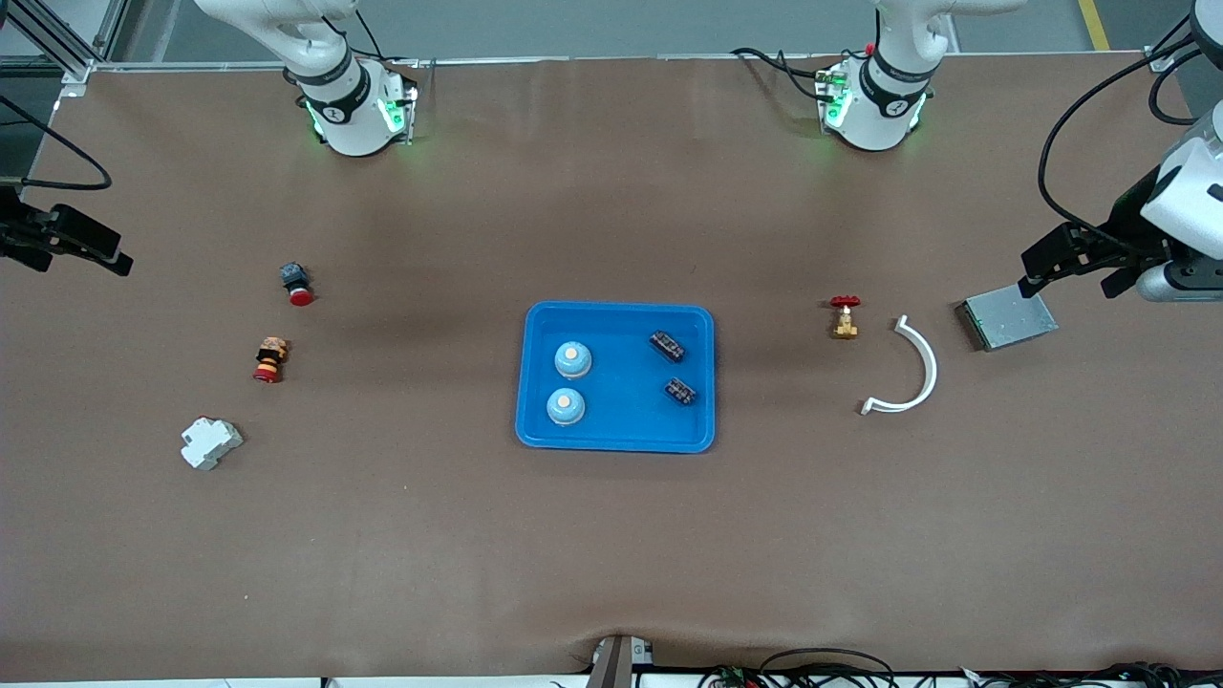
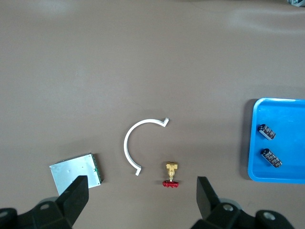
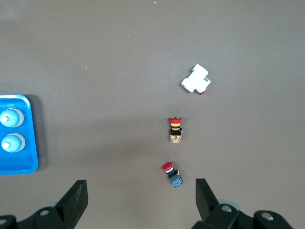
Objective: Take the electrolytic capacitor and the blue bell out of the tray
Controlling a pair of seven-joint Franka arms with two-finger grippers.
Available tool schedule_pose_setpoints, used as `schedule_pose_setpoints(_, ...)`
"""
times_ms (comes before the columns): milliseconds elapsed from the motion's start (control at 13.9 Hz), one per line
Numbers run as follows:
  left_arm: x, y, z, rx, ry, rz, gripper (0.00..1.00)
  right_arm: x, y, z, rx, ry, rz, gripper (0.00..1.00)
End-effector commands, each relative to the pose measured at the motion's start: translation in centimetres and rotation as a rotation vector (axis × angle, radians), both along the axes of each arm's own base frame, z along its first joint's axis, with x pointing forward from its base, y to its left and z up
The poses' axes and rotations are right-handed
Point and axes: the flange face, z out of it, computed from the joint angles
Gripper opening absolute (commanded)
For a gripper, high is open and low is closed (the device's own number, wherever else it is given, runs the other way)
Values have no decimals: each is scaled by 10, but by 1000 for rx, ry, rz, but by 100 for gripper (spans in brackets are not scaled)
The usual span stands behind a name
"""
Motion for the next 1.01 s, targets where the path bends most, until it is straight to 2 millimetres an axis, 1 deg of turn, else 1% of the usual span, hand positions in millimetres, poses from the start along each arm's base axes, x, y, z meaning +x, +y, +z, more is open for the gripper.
schedule_pose_setpoints(0, 3, 0, 2, 7, -9, -6, 100, -4, 0, 4, 5, -19, -3, 100)
schedule_pose_setpoints(577, 3, 1, 0, 4, -3, -2, 100, -5, -1, 6, 5, -25, -3, 100)
schedule_pose_setpoints(938, 8, 6, -13, 1, 28, 9, 100, -4, 0, 6, 5, -27, -3, 100)
